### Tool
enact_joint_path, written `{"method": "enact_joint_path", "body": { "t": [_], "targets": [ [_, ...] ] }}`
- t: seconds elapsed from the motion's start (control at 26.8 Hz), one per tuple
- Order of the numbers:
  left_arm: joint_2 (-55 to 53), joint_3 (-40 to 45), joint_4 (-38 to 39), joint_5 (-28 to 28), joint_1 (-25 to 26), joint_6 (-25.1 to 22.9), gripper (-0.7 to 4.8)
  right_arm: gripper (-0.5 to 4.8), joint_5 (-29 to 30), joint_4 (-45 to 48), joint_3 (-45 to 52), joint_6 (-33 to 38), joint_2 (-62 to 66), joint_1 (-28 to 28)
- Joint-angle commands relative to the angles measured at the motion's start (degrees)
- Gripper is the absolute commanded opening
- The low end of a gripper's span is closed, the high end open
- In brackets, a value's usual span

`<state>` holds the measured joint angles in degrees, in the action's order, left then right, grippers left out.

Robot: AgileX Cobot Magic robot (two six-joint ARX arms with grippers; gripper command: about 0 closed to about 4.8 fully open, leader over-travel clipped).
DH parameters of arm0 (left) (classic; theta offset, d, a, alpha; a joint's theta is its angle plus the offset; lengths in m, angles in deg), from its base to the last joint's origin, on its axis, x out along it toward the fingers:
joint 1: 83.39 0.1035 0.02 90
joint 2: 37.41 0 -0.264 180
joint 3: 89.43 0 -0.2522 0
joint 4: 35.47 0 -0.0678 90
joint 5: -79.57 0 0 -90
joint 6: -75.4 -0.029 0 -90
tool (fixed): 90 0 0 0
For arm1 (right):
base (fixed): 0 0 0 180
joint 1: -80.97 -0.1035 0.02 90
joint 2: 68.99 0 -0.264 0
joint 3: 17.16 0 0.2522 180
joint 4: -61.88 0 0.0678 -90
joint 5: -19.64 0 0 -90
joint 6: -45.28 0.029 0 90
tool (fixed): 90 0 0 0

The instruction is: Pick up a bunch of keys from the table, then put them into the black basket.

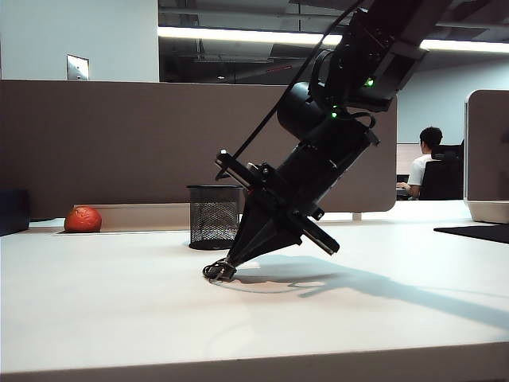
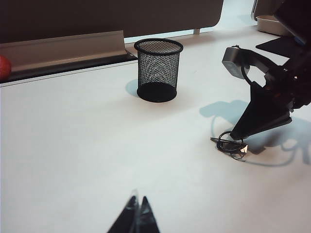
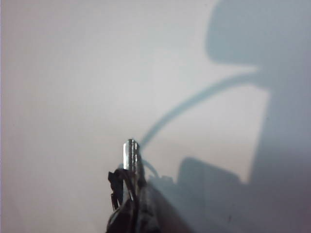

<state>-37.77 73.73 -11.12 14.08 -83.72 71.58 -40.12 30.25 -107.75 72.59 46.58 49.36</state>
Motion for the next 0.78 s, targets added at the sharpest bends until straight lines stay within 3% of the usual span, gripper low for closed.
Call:
{"method": "enact_joint_path", "body": {
  "t": [0.04,0.49,0.78],
  "targets": [
    [0.0,-0.3,-0.3,0.2,0.0,0.2,-0.06,-0.09,0.5,0.3,-0.2,-0.5,-1.5,-0.1],
    [0.0,-0.3,0.4,0.2,0.0,0.2,-0.06,-0.09,0.5,0.5,-0.4,-2.3,-8.7,-0.1],
    [0.0,-0.3,1.3,0.1,0.0,0.2,-0.06,-0.09,0.5,-2.1,-10.4,-3.8,-10.8,-0.1]
  ]
}}
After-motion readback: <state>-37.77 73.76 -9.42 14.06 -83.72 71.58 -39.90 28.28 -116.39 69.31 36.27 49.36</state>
